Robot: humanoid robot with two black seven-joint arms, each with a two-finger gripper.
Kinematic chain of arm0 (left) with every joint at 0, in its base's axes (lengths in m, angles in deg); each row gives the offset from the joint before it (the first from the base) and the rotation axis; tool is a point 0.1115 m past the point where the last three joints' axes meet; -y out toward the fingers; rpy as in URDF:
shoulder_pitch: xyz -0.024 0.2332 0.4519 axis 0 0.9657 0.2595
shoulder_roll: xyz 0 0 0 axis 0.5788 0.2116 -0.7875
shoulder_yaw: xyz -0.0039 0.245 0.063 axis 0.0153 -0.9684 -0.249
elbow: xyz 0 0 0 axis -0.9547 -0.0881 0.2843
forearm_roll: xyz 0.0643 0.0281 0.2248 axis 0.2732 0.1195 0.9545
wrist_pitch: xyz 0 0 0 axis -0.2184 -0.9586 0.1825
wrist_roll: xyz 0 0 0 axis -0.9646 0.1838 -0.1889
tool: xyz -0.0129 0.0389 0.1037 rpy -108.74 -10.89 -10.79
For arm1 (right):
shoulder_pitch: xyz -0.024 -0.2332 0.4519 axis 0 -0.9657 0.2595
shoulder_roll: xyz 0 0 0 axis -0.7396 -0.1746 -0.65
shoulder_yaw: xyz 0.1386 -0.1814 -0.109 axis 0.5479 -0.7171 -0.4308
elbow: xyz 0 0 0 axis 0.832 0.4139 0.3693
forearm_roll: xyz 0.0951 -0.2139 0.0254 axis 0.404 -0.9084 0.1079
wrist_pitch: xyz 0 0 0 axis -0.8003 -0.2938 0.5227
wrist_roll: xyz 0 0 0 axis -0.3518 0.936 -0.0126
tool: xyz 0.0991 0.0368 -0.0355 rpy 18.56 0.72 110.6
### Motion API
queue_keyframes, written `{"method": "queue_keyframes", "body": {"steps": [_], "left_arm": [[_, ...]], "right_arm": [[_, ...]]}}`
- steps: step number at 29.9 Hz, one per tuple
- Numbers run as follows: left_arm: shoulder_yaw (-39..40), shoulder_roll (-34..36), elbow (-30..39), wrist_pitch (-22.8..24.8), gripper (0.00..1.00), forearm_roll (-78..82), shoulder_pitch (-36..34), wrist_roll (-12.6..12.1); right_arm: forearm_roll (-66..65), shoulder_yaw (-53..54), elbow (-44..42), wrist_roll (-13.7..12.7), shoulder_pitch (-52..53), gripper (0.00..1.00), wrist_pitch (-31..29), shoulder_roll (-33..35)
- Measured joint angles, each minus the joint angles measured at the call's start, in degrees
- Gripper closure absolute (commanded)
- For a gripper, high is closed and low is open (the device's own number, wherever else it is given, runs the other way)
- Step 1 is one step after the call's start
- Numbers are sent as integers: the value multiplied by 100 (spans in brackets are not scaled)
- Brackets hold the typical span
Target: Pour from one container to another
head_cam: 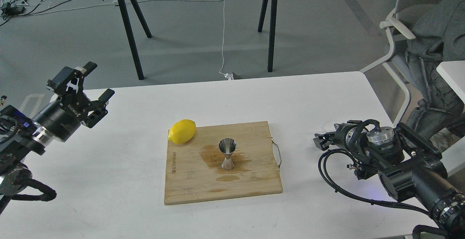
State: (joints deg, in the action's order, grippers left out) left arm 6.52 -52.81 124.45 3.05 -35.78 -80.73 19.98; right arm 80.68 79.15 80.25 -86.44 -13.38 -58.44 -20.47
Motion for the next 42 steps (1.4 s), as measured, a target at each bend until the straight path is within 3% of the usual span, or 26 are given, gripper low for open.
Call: {"method": "queue_keyframes", "body": {"steps": [42], "left_arm": [[0, -70, -119, 0, 2, 5, 0, 0]], "right_arm": [[-164, -11, -9, -19, 0, 46, -40, 0]]}}
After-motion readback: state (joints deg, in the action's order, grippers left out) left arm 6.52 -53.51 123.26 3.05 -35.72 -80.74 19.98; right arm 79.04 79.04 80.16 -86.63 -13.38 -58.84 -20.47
